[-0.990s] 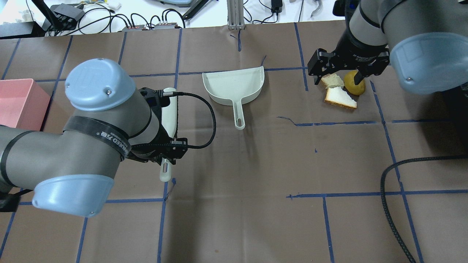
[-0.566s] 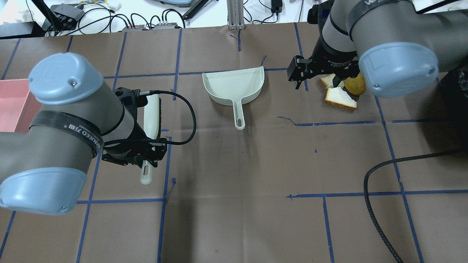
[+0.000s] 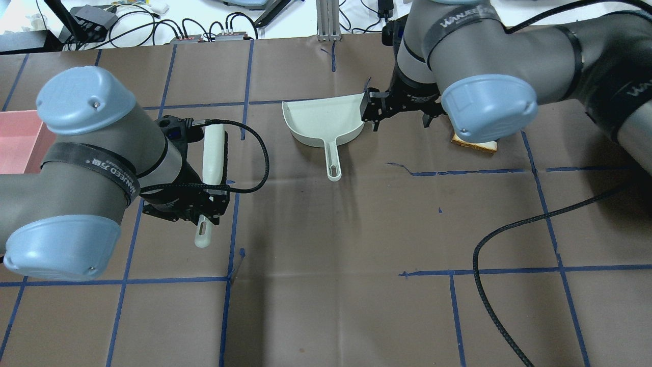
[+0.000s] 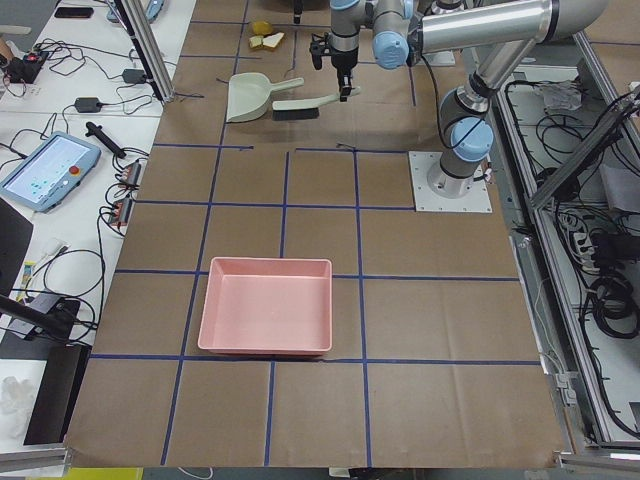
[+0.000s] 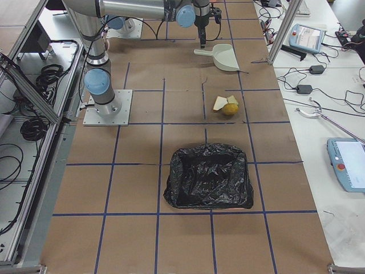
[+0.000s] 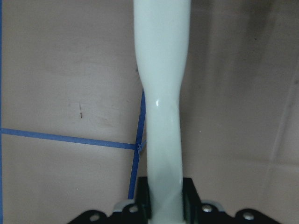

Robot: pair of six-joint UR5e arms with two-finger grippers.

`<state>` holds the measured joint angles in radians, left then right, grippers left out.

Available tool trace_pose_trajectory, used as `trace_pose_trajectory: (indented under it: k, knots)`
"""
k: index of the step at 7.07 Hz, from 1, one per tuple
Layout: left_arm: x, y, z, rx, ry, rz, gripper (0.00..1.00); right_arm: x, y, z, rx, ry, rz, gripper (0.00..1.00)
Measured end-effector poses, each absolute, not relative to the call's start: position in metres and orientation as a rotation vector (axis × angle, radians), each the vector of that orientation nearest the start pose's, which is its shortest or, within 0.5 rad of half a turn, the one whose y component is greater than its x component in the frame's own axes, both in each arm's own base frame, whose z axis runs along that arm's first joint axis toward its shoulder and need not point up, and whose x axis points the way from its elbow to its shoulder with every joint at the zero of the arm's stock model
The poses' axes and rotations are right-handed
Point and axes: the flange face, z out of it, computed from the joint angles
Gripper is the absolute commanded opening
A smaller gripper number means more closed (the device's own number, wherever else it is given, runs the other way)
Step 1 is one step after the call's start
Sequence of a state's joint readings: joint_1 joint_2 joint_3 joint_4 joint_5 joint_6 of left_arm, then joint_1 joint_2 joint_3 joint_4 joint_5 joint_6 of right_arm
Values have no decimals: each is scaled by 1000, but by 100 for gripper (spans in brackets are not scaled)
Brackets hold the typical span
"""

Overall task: Sweep and dump trash in nearest bin
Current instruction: 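Move the right gripper to the white dustpan handle and grasp it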

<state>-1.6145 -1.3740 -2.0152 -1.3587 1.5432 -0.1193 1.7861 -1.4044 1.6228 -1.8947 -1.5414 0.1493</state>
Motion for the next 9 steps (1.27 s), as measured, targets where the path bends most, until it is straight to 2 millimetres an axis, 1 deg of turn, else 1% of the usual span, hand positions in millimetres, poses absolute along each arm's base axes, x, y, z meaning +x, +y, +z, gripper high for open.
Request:
trace_pose_trajectory:
  k: [2,3,5,6,7,8,9]
  knots:
    - [-153,-391,378,-75,3166,47,0,293,-542,395,-149,3086,-143,100]
    - [-152,-391,378,-46,3166,36,0,315,-553,385,-158,3089,-130,100]
    - [-146,-394,376,-12,3168,31,0,355,-564,354,-193,3094,-119,100]
    - [-144,-395,375,-12,3169,34,0,370,-568,336,-199,3094,-124,100]
    - [-143,-395,374,-11,3170,35,0,378,-571,320,-185,3097,-121,100]
    - [-142,-395,374,-9,3170,38,0,382,-573,307,-178,3101,-112,100]
    - [-142,-395,373,-3,3169,45,0,383,-572,298,-181,3106,-98,100]
